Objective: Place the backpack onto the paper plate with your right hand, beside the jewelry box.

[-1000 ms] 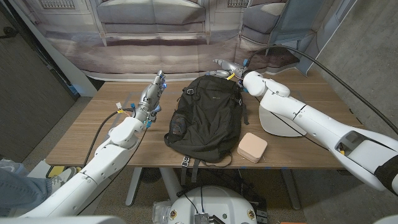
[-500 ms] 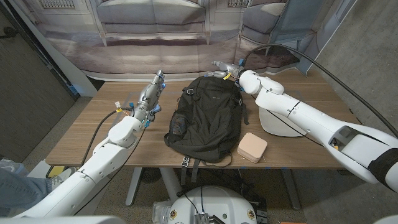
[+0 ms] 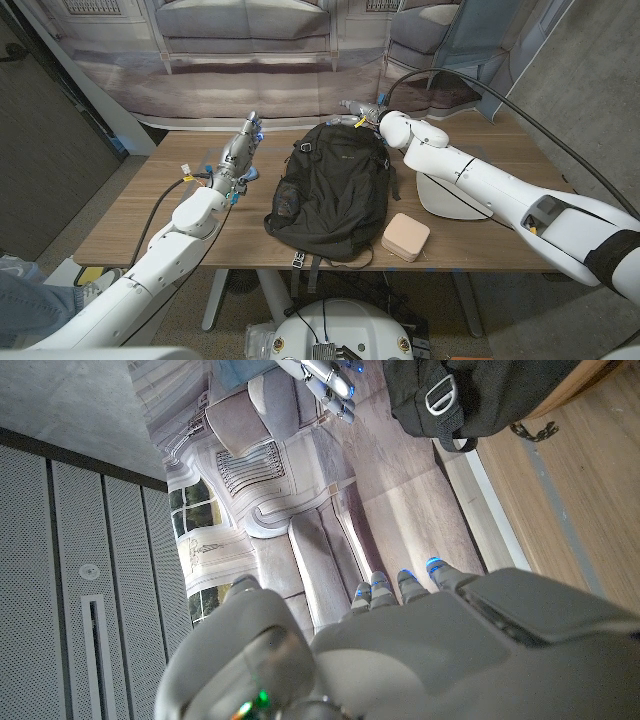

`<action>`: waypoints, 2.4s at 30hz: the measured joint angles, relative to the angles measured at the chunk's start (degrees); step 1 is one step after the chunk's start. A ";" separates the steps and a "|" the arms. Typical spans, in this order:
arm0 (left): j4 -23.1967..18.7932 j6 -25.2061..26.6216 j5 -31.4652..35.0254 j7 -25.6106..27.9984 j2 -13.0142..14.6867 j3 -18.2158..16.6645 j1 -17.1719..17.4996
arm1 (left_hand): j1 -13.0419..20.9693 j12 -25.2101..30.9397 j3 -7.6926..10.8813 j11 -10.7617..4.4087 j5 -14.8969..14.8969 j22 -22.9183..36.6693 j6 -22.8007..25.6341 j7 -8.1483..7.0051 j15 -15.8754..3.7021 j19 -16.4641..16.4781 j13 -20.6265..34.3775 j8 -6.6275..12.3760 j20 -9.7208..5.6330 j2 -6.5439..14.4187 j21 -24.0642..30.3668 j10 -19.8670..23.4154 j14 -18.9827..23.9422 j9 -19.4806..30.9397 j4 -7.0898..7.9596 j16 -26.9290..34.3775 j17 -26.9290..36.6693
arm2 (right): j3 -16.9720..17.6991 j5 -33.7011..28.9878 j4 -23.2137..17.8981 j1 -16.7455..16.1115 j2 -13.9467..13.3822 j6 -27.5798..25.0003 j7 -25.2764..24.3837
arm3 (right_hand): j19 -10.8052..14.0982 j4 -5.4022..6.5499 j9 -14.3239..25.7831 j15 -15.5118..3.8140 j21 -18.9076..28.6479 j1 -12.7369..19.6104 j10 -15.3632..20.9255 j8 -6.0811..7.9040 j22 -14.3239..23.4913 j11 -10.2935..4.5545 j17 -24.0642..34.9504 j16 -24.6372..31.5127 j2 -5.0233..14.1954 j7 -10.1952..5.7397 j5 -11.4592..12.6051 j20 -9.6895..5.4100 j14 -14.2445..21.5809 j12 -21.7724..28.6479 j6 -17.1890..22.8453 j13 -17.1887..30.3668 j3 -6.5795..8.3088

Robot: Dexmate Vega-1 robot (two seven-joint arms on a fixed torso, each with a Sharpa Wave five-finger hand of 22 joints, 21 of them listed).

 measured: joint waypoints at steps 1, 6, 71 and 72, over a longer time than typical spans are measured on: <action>-0.03 0.00 0.00 0.02 0.01 -0.02 0.02 | 0.00 0.00 0.00 -0.07 0.00 0.00 0.00 0.00 0.00 0.00 0.00 0.00 0.00 0.00 0.00 0.07 0.00 0.00 0.00 0.00 0.00 | -0.13 0.00 0.12 0.09 0.05 -0.06 0.07 | -0.18 0.00 0.00 0.12 0.00 0.00 -0.19 0.00 0.00 0.18 0.00 0.00 0.00 -0.03 0.00 0.18 -0.12 0.00 -0.30 0.00 0.00; -0.27 0.00 0.00 0.09 0.13 -0.12 0.18 | 0.00 0.00 0.00 -0.07 0.00 0.00 0.00 0.00 0.00 0.22 0.00 0.00 0.22 0.00 0.00 0.07 0.00 0.00 0.00 0.00 0.00 | -0.62 0.16 0.79 0.52 0.30 -0.49 0.70 | -0.18 0.00 0.00 0.31 0.00 0.39 -0.98 -0.28 0.00 0.38 0.00 0.00 -0.39 0.15 0.00 0.18 -0.31 0.00 -2.19 0.00 0.00; -2.14 1.18 0.14 0.92 0.69 -0.19 1.90 | 0.53 0.00 -0.71 -0.26 0.00 0.00 1.54 -0.31 -0.24 0.62 0.00 0.00 1.23 0.53 0.00 0.69 0.76 0.00 0.24 0.00 0.00 | -7.66 0.50 12.24 8.32 3.90 -1.60 10.25 | -2.31 -0.40 0.00 0.06 0.22 1.82 -2.60 0.45 0.13 0.18 0.00 0.94 -3.04 0.23 2.55 0.25 -2.68 0.54 -3.29 0.00 -1.65; -2.11 0.96 0.10 0.93 0.69 -0.21 1.92 | 0.53 0.00 -0.71 -0.26 0.00 0.00 1.64 -0.40 -0.24 0.62 0.00 0.00 1.23 0.53 0.00 0.69 0.76 0.00 0.24 0.00 0.00 | -8.14 0.49 13.61 8.87 4.54 -1.55 10.29 | -2.31 -0.40 0.00 -0.02 0.22 1.96 -2.60 0.45 0.13 0.18 0.00 0.94 -3.18 0.23 2.68 0.25 -2.60 0.54 -3.29 -0.01 -1.65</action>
